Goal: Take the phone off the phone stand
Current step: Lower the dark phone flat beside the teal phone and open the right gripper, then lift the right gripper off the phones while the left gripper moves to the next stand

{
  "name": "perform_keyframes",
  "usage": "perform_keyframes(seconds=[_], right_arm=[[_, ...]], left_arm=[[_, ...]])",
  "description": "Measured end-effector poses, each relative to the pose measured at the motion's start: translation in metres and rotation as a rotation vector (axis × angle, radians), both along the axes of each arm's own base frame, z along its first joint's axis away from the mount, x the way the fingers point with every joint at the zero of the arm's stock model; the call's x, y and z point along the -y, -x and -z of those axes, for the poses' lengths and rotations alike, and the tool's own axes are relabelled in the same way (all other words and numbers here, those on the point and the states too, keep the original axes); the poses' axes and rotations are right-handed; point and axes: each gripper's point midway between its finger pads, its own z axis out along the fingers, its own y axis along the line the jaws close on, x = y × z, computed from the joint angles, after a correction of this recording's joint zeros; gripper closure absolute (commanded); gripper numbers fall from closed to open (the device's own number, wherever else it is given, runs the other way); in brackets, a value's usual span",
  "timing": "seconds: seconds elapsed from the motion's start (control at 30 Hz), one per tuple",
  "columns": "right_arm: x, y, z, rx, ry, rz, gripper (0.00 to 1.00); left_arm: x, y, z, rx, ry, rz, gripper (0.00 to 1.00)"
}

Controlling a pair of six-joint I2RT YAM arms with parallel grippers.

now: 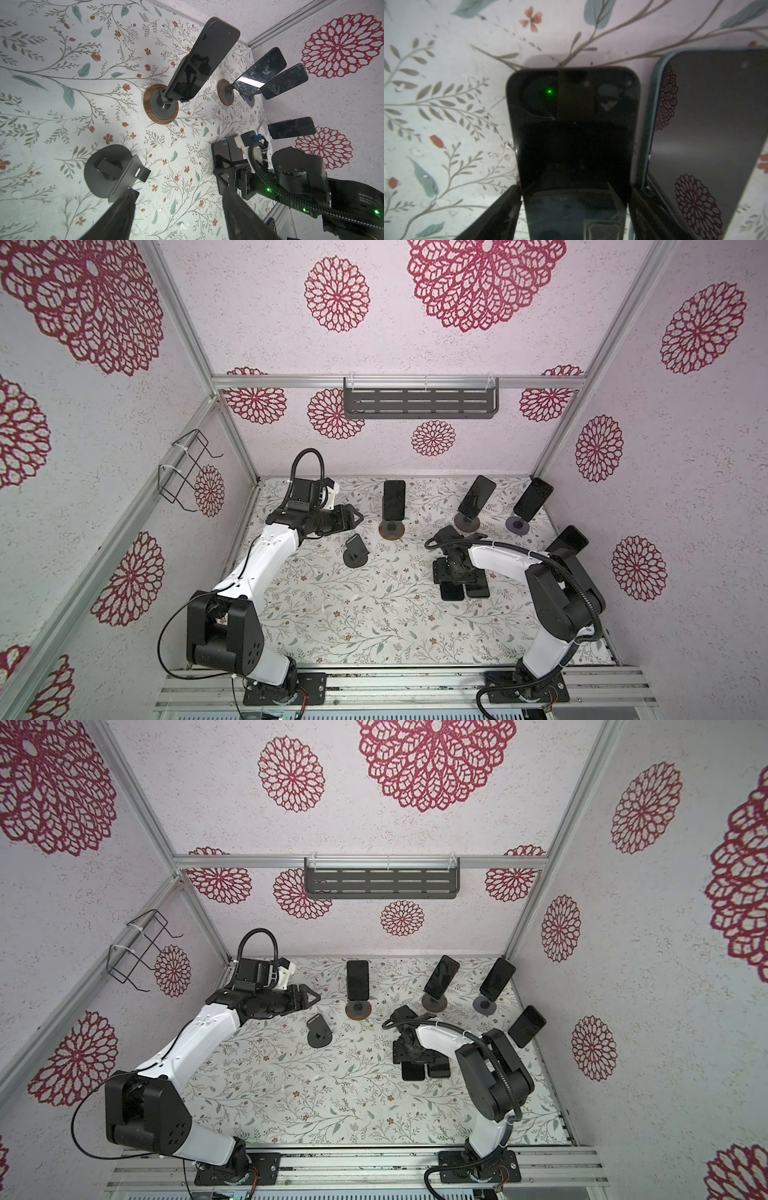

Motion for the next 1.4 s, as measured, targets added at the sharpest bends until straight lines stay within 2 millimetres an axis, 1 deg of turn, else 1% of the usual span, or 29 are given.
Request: perform_keyframes(seconds=[0.13, 0.2, 0.27, 0.33, 0.4, 0.5, 0.6, 0.8, 1.13, 1.4], right_arm=[[-0.006, -0.008, -0.021, 0.045, 0.042, -0.019, 0.17], [-0.015, -0.013, -0.033, 0.08, 0.051, -0.034, 0.2], [-0.028, -0.015, -0.042, 0.106, 0.037, -0.053, 0.27], [-0.041, -0.013, -0.045, 0.117, 0.011, -0.074, 0.36], [-0.053, -0.008, -0.044, 0.112, -0.017, -0.092, 0.48], [-0.066, -0.004, -0.038, 0.097, -0.048, -0.108, 0.61], [-0.068, -0.001, -0.024, 0.074, -0.058, -0.106, 0.63], [-0.058, 0.009, 0.003, 0.014, -0.031, -0.095, 0.64], [-0.053, 0.001, 0.005, 0.03, -0.047, -0.07, 0.65], [-0.05, -0.001, 0.006, 0.034, -0.045, -0.074, 0.65]], left_arm=[[0.0, 0.0, 0.0, 0.0, 0.0, 0.0, 0.29], [0.0, 0.0, 0.0, 0.0, 0.0, 0.0, 0.29], [0.0, 0.0, 0.0, 0.0, 0.0, -0.001, 0.29], [-0.001, 0.0, 0.0, 0.0, 0.0, -0.002, 0.29], [-0.003, -0.001, 0.0, 0.001, -0.001, -0.005, 0.29], [-0.005, -0.002, 0.0, 0.001, -0.002, -0.01, 0.29], [-0.006, -0.002, 0.0, 0.002, -0.002, -0.013, 0.29], [-0.007, -0.002, -0.001, 0.003, -0.001, -0.015, 0.29], [-0.007, -0.002, -0.002, 0.005, 0.002, -0.015, 0.29], [-0.007, -0.002, -0.002, 0.005, 0.005, -0.013, 0.29]])
